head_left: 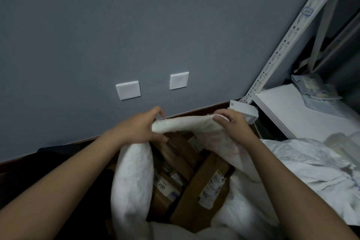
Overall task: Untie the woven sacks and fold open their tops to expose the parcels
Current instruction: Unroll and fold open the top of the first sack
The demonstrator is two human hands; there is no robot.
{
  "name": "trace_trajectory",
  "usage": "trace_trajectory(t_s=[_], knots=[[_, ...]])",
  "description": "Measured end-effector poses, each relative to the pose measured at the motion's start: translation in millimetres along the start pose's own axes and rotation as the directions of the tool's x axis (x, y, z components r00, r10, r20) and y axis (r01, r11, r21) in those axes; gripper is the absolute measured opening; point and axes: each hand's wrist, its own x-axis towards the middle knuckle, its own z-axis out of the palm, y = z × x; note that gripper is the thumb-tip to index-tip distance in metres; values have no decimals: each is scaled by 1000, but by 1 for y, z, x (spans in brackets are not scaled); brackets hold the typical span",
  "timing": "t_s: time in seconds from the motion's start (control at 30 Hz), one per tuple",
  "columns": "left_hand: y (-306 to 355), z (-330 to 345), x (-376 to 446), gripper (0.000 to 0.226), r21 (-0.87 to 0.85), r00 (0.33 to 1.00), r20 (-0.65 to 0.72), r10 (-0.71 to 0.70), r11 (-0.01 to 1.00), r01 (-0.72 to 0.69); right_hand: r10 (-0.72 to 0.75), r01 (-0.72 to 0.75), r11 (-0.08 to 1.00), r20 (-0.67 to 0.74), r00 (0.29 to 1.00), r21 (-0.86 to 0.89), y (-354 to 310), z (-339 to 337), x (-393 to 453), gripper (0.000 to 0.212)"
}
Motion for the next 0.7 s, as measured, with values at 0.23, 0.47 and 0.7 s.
trace_trajectory(t_s=[0.23,0.47,0.7], knots=[[-12,0,-8,41,-220,975,-222,14,973,-64,291,-312,949,246,924,50,-15,1,0,20],[-41,13,4,28,-412,956,190,-223,866,284,395,-430,903,366,843,16,-6,12,6,14],[33,63,20,53,63,996,57,62,996,-66,543,-631,763,392,742,138,2,27,16,17]])
